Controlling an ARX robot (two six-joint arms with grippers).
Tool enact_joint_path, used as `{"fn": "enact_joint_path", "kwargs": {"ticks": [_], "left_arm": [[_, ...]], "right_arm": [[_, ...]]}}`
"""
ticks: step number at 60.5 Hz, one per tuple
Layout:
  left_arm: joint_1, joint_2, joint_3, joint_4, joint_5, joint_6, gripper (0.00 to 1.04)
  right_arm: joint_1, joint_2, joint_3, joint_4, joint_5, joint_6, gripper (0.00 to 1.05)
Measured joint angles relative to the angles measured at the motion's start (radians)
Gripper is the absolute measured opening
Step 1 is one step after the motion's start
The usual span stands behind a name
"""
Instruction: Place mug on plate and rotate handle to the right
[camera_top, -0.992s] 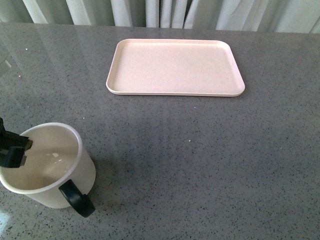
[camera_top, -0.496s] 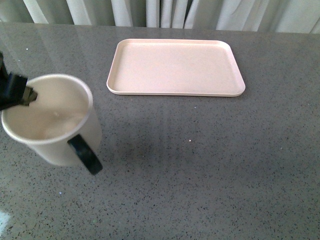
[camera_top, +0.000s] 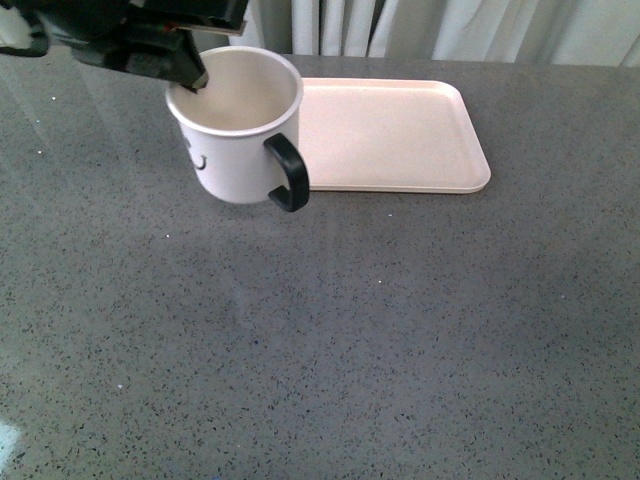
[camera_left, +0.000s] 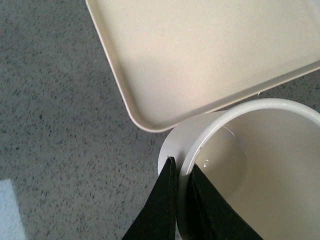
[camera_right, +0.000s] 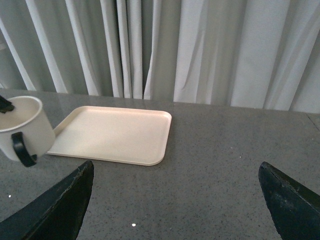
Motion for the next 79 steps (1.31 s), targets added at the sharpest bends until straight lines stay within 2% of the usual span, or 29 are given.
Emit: {"fn": "enact_joint_path", "kwargs": {"ticks": [37, 79], "left_arm": [[-0.087, 0.365, 0.484, -0.146, 0.021, -0.05, 0.02], [-0.104, 0.523, 0.705, -0.231, 0.029, -0.076, 0.02]], "right_arm": [[0.0, 0.0, 0.0, 0.0, 0.0, 0.0, 0.96], [0.0, 0.0, 0.0, 0.0, 0.0, 0.0, 0.96]]}}
